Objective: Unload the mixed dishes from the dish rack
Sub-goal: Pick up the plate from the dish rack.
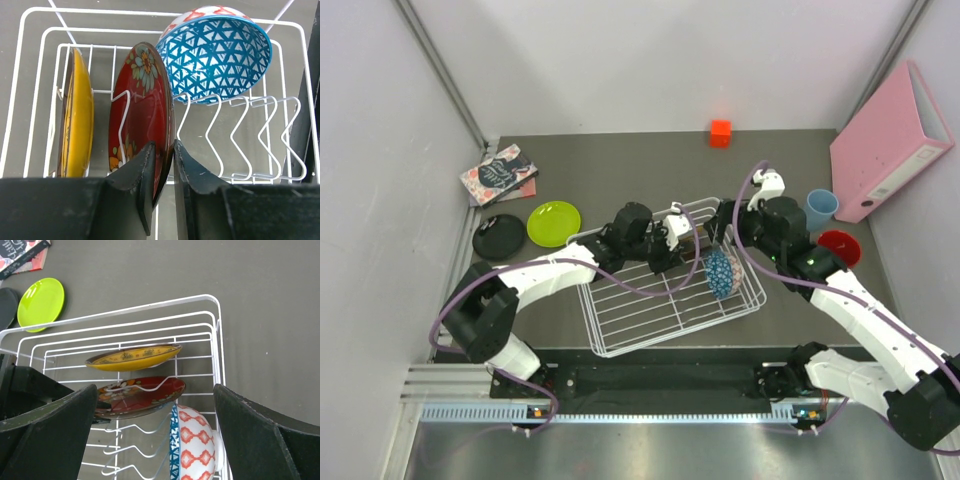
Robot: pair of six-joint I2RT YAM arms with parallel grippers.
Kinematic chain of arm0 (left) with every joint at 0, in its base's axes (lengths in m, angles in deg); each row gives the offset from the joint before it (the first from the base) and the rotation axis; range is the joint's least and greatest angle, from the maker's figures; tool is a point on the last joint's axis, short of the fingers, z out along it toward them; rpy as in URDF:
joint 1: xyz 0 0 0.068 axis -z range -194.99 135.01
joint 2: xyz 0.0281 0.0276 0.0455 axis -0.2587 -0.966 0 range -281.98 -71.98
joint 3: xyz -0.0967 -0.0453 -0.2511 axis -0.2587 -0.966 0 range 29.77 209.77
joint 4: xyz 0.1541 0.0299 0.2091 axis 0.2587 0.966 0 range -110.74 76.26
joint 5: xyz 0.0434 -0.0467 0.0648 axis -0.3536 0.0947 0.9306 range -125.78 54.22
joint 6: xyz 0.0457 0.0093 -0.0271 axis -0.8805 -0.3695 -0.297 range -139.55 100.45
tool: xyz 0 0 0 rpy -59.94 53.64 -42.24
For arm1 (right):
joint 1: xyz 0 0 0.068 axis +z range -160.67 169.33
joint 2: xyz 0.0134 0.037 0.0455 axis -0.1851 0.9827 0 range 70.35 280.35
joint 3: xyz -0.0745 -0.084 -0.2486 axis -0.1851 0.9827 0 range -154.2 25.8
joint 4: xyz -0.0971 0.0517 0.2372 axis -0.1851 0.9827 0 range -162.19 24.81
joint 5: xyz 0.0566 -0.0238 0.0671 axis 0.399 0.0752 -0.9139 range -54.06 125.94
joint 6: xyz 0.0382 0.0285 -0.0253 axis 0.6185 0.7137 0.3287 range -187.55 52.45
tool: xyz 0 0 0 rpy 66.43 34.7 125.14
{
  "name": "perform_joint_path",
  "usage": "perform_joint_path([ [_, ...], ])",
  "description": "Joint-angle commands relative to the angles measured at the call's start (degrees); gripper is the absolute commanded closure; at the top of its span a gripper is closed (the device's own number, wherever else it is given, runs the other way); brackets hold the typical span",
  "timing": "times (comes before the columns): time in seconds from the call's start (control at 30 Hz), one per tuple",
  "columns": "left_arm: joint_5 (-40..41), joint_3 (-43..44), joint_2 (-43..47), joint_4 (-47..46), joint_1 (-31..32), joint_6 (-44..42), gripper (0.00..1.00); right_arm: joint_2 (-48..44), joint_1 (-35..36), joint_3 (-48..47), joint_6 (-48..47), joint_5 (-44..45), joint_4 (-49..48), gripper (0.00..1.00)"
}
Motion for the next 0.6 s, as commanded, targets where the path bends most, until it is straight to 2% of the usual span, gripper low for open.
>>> perform_joint_path([
  [0.0, 1.88, 0.94, -0.02, -2.5, -0.04, -0.77, 0.94, -0.5, 0.39, -0.64, 0.38, -0.01, -3.24, 0.02],
  [0.07, 2.32, 0.94, 0.59, -2.59, -0.04, -1.3, 1.0, -0.41, 0.3, -0.72, 0.56, -0.1, -3.41, 0.02],
  [0.33, 3.9, 2.26, 3.49, -0.66, -0.04, -4.11, 1.0, -0.85, 0.39, -1.6, 0.82, -0.01, -3.15, 0.02],
  [0.57, 4.25, 7.0, 7.36, 3.39, -0.21, -6.75, 1.0, -1.64, 0.3, -2.31, 0.65, 0.17, -2.44, 0.02],
])
